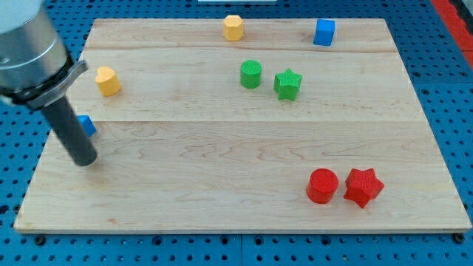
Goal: Push blue triangle diagonally below yellow hexagon
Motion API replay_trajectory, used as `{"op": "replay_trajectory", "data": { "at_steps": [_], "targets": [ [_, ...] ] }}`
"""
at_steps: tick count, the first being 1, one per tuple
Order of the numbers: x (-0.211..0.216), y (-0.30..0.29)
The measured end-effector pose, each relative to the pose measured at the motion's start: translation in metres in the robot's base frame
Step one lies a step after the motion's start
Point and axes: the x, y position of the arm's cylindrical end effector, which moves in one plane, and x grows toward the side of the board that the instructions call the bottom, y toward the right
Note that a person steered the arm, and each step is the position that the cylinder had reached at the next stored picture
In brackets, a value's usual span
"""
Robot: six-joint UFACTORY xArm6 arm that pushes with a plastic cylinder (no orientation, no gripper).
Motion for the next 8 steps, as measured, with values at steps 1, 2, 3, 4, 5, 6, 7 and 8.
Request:
{"op": "replay_trajectory", "data": {
  "at_steps": [1,2,3,4,5,6,7,8],
  "targets": [
    [-0.033,-0.066],
    [-0.086,-0.032],
    [-0.085,-0.003],
    [-0.081,-0.062],
    [-0.032,-0.064],
    [-0.035,-0.041],
    [-0.075,0.012],
    [-0.073,0.096]
  ]
}}
